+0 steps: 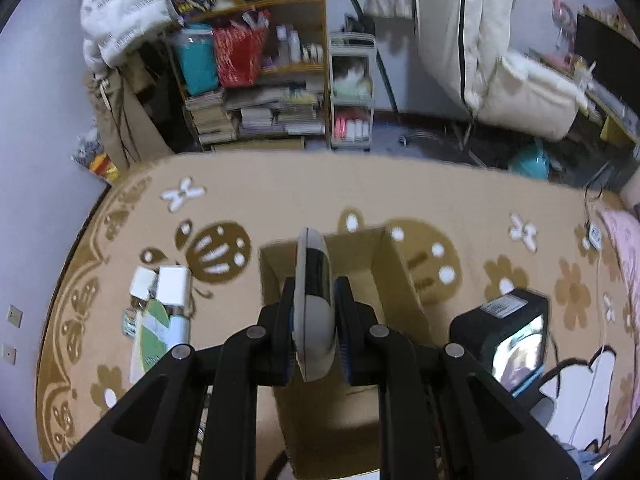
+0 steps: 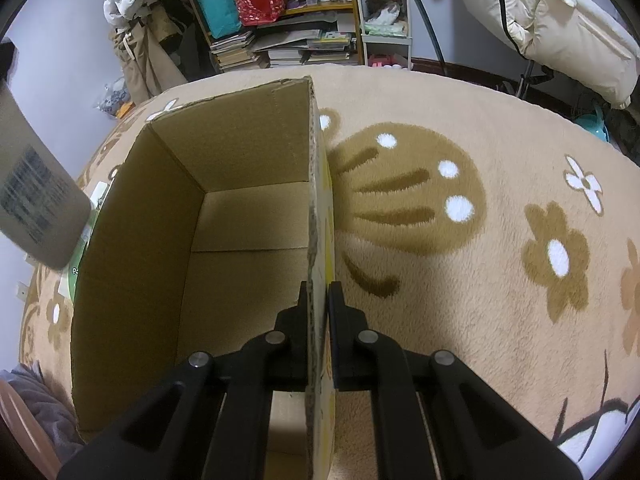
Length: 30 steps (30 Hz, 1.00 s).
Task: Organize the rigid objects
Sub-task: 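Carry the white remote into the box and open the left tool, then return the left tool to the items and grasp the yellow round fan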
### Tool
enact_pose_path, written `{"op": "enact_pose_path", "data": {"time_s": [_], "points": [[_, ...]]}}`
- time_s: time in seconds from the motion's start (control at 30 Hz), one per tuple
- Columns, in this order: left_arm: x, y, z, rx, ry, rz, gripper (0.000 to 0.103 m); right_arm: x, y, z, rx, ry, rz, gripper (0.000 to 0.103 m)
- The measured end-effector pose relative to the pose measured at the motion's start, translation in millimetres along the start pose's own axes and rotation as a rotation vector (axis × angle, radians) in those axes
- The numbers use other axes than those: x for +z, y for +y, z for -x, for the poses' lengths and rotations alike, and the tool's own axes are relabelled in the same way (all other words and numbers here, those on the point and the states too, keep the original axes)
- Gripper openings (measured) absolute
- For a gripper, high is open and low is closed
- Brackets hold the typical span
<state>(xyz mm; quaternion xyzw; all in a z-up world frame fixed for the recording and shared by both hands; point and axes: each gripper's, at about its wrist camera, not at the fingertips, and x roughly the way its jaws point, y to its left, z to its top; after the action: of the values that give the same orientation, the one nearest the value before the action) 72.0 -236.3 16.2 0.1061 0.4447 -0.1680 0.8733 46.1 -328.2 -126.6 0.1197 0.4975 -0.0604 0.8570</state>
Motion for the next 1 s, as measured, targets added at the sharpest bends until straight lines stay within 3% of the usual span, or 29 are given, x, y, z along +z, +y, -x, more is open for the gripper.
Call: {"op": "enact_pose_path", "data": {"time_s": [0.27,0.37,0.5,0.57,0.63,0.77,0.83,1.0], "points": [[-15.1,-0.5,-52.6,0.054,0.122,0.015,0.016,-3.3,3.0,-1.7,0.005,0.000,-0.004,0.008],[-14.0,1.1,-53.6,0.106,0.087,-0.004,0.017,-4.6,2.1,-1.7,0.009,0.001,-0.007,0.010],[-9.9,8.7,-52.3,0.112,0.073,-0.010,0.024,-5.4,5.0,-1.8,-0.007,-0.004,0.023,0.009],[-8.8,13.4,-49.6,0.117,0.057,-0.010,0.032,-5.0,1.3,-1.3,-0.001,-0.003,0.015,0.008],[-8.1,21.2,-43.0,0.121,0.025,-0.004,0.062,-5.0,-1.6,-2.6,-0.010,0.002,0.011,0.007],[-7.1,35.0,-27.1,0.165,-0.035,-0.007,0.076,-4.1,-4.2,-1.2,-0.002,0.001,0.006,0.008],[-7.8,45.8,-22.5,0.199,-0.037,-0.005,0.096,-4.6,-3.7,-0.3,-0.004,0.000,0.012,0.008],[-11.1,77.3,-19.3,0.275,-0.041,-0.001,0.101,-4.8,-2.8,0.1,-0.005,0.001,0.013,0.008]]}}
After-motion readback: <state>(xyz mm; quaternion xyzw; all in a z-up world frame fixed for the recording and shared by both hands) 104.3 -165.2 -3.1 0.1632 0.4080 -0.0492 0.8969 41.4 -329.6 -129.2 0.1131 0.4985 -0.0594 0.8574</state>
